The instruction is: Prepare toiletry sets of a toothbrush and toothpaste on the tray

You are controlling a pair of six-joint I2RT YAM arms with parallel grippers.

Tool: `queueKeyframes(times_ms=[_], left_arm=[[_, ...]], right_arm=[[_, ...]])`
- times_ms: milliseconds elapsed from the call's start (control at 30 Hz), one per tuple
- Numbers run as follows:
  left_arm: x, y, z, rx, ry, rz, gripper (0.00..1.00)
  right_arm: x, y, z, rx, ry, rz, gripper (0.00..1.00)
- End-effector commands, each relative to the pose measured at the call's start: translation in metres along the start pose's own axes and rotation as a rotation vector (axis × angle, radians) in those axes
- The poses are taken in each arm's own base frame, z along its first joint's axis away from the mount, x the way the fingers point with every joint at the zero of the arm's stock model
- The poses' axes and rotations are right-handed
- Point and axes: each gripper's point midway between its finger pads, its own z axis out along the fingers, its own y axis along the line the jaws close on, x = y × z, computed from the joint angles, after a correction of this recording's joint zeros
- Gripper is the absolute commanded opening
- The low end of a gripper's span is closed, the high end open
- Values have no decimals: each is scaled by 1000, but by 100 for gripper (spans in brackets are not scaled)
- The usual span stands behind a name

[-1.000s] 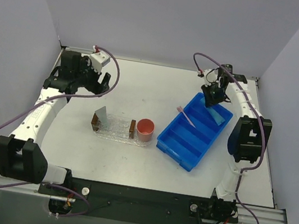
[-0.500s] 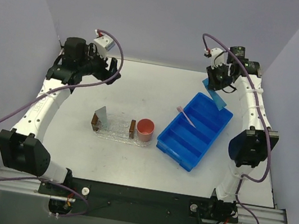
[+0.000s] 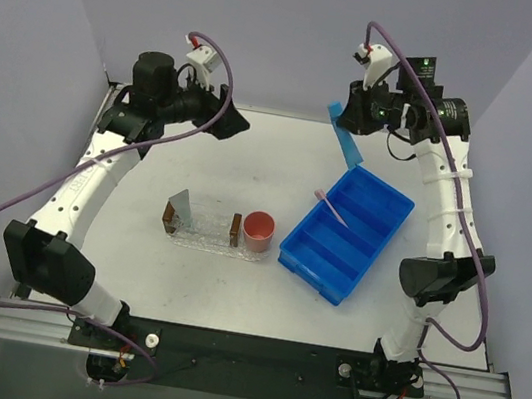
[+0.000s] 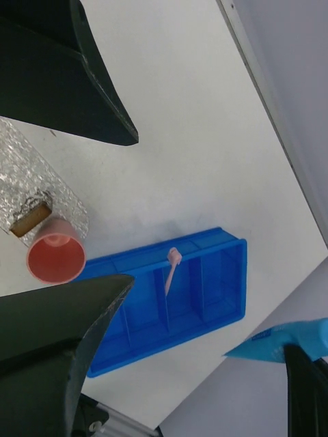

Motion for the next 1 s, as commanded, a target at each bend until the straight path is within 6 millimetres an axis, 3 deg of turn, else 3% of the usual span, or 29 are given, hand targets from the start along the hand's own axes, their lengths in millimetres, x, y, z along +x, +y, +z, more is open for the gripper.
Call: queueKeyframes(times_ms=[0,133,400,533,700,967], left_arm=[[-41,-50,5,162,-89,-19,86],[-51,-66,12,228,-119,-71,86],[-82,-115,32,398,-200,-91,86],[-84,-114,53,352,-207,-94,86],[-97,-124,63,331,-245,-34,86],[-93,-125,82,263,-263,26,86]], right_arm=[[-71,27,-34,-59,-246,51,0],[-107,45,-45,-82,-383,43,0],[-152,71,-61,-130,-563,71,0],[-172,76,-69,-141,-642,111,0],[-183,77,-77,-122,-688,135,0],[-186,75,-76,-120,-701,242,0]])
